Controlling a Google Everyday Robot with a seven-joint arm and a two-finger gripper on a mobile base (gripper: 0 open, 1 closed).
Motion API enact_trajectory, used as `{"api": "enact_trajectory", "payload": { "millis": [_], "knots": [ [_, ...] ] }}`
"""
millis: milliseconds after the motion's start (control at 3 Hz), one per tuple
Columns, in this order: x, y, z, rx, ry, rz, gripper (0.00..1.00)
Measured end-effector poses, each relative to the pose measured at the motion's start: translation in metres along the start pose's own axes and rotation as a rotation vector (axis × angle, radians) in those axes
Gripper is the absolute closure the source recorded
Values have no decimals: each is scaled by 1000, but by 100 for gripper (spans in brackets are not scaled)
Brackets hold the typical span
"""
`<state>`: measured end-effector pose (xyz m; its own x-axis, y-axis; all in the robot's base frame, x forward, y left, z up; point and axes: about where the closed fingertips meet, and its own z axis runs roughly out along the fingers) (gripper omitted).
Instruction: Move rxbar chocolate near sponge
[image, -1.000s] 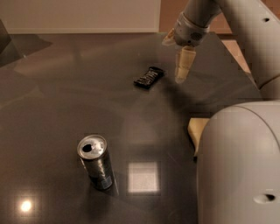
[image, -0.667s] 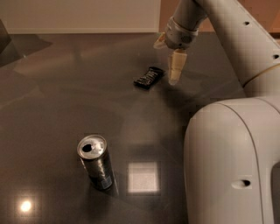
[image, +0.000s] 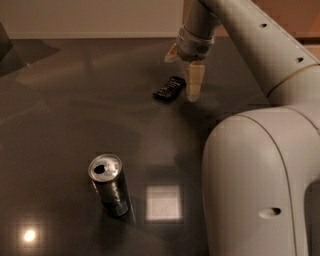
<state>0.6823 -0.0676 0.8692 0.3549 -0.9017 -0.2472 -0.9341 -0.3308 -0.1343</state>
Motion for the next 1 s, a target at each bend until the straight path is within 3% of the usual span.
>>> {"api": "enact_trajectory", "payload": {
  "millis": [1000],
  "knots": [
    [-16,28,33,-145,107,-255,0]
  ]
}}
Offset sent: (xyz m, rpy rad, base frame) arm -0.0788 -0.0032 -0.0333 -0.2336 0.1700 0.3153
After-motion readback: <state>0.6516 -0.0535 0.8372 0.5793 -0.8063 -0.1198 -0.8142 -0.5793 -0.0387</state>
